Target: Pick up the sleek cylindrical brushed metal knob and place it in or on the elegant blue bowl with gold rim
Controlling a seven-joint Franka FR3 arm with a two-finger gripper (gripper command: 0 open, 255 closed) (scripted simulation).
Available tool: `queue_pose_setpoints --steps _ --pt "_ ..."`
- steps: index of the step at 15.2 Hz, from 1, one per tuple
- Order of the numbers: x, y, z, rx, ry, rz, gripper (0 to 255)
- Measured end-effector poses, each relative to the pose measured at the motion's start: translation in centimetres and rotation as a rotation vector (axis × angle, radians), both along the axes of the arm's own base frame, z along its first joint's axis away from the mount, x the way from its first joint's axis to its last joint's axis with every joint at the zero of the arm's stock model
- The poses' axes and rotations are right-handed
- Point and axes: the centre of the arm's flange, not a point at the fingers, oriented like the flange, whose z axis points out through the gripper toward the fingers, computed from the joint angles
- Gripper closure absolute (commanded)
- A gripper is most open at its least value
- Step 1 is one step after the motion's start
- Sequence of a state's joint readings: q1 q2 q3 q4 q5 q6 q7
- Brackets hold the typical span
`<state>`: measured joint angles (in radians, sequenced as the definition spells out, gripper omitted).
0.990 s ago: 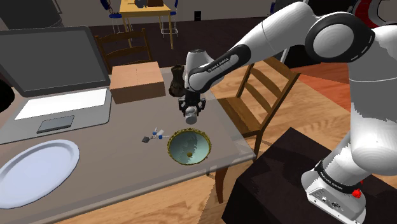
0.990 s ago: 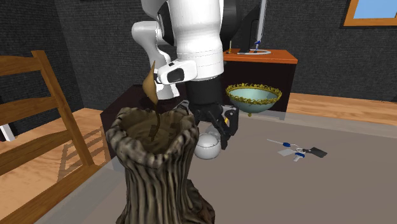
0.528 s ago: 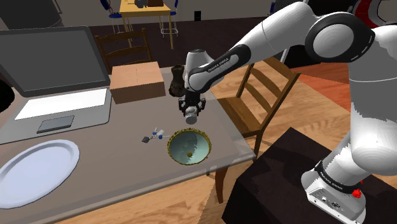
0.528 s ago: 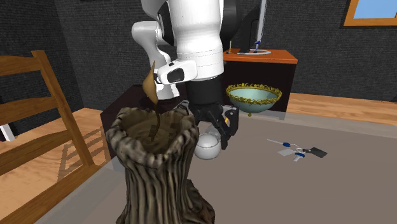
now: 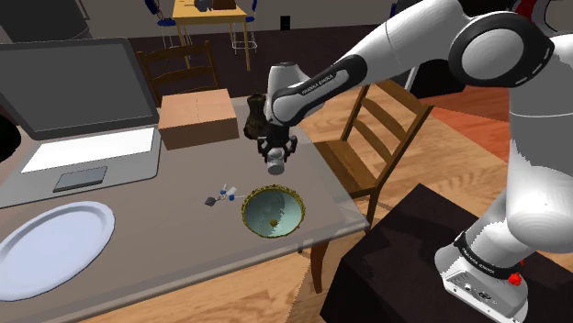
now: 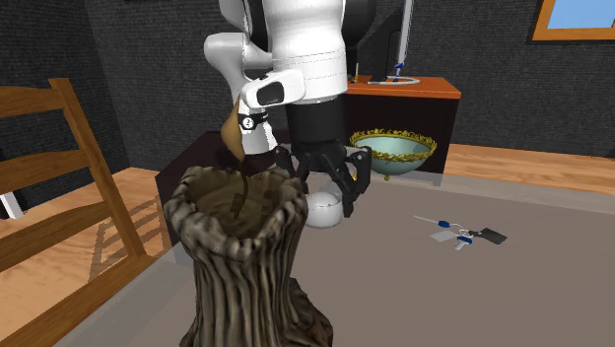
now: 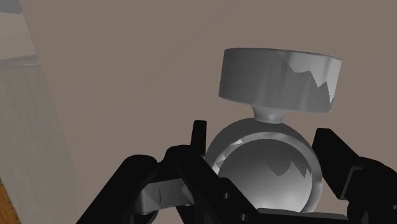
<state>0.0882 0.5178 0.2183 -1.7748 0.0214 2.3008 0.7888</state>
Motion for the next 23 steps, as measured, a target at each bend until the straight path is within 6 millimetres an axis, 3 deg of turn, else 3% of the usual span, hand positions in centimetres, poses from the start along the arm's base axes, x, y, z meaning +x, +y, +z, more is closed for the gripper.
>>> queue_pose_setpoints --steps 23 --pt "0.0 0.1 12.1 0.0 0.0 0.0 255"
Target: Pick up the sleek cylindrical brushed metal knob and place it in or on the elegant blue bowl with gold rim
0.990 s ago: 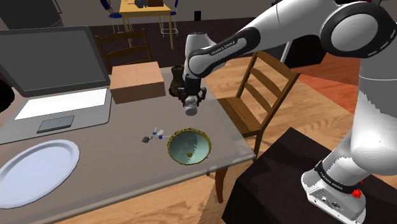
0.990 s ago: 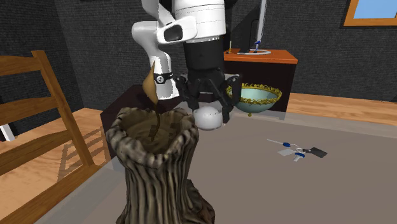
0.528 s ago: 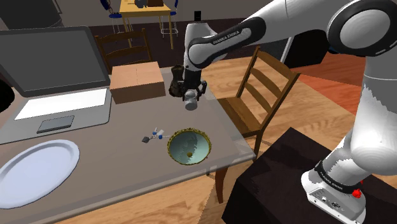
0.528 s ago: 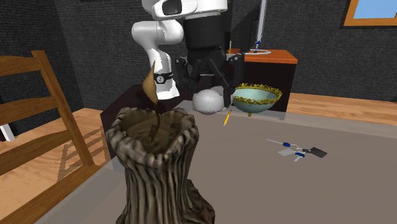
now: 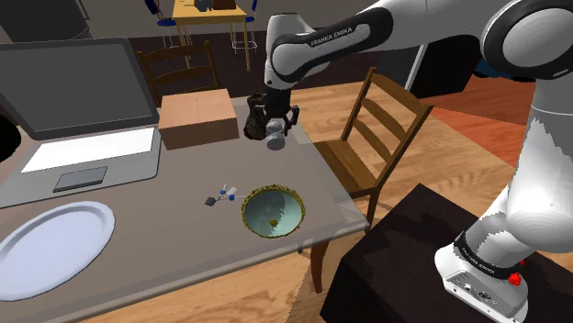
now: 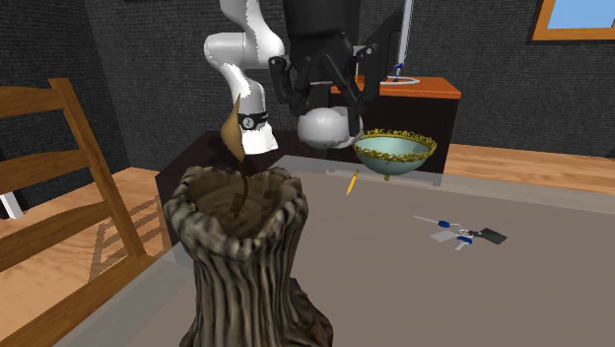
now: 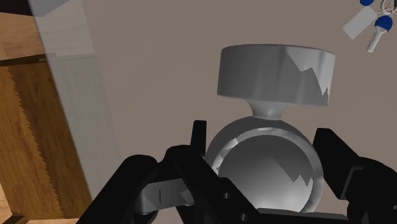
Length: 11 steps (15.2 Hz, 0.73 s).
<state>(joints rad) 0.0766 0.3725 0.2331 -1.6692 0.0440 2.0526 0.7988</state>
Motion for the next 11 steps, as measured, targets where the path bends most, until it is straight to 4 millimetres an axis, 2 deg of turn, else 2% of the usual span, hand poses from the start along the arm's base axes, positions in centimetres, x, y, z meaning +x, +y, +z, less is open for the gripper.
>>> queue_pose_setpoints --steps 3,5,8,11 --pt "0.1 0.0 1.7 0.0 0.0 0.0 255" --pt "-0.5 0.3 2.0 0.0 0.0 0.0 255" --pt "-3.2 2.2 2.4 0.0 0.0 0.001 255" --pt "-6.2 5.3 2.1 0.0 0.0 0.001 255"
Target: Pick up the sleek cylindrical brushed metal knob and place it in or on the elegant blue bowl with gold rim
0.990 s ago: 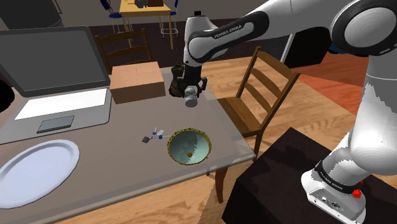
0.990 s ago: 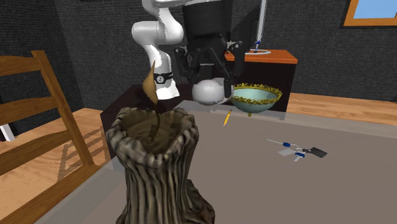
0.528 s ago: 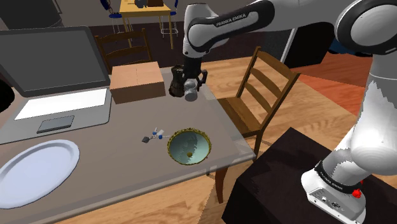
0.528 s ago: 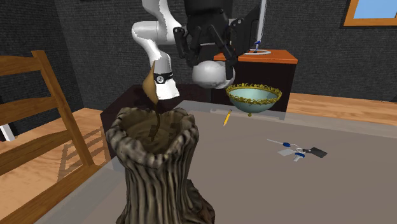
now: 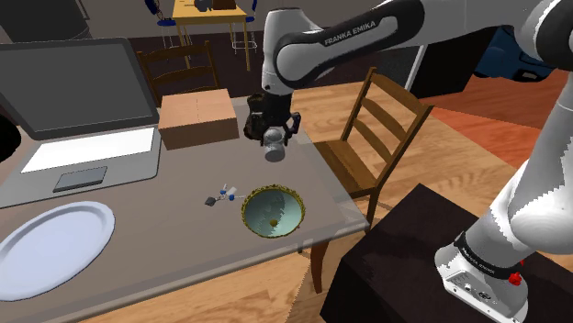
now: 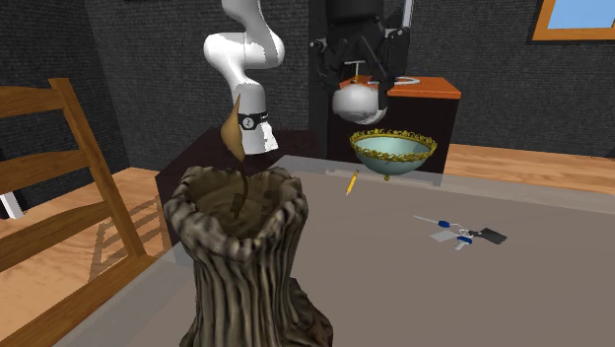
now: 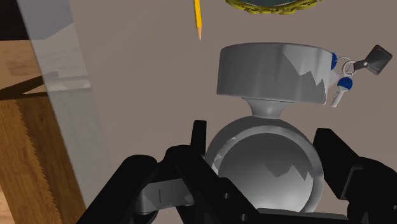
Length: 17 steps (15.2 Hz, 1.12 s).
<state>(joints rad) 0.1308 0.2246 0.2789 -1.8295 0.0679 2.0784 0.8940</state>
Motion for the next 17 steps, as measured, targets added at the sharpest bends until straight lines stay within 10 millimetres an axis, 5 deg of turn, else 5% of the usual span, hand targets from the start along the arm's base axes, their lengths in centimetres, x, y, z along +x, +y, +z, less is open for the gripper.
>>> queue_pose_setpoints --steps 12,17 --pt "-12.3 9.7 0.4 -0.001 0.0 0.0 255" --pt "-13.3 10.5 -1.9 -0.001 0.001 -0.001 255"
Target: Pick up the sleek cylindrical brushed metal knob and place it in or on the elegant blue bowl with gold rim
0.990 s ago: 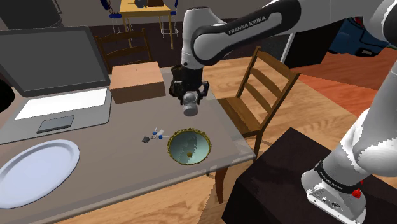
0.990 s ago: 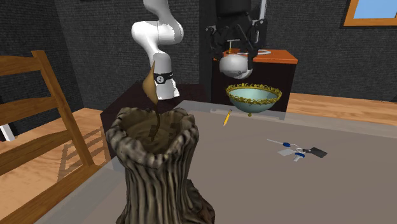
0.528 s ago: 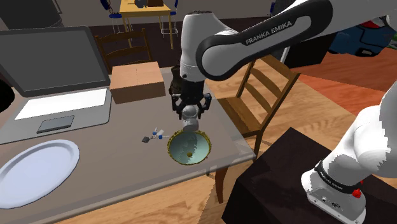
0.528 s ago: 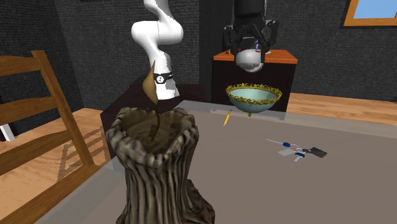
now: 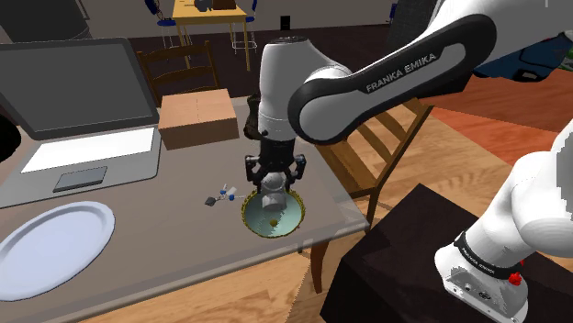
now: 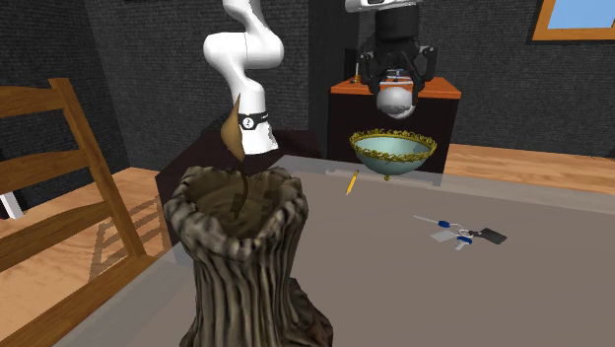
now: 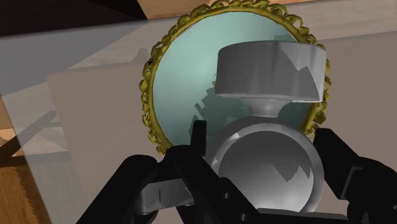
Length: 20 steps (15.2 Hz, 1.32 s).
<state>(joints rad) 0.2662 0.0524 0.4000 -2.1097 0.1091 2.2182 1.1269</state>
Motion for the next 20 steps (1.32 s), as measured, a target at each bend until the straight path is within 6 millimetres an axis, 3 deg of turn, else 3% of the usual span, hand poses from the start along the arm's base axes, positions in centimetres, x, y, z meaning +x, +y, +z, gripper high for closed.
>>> queue_pose_setpoints --steps 9,15,16,20 --pt "0.0 0.1 -4.7 0.0 0.0 0.0 255" --pt "0.0 0.1 -5.0 0.0 0.0 0.0 255" --pt "0.0 0.1 -5.0 0.0 0.0 0.0 0" --pt "0.0 0.1 -4.9 0.001 -0.001 0.0 0"
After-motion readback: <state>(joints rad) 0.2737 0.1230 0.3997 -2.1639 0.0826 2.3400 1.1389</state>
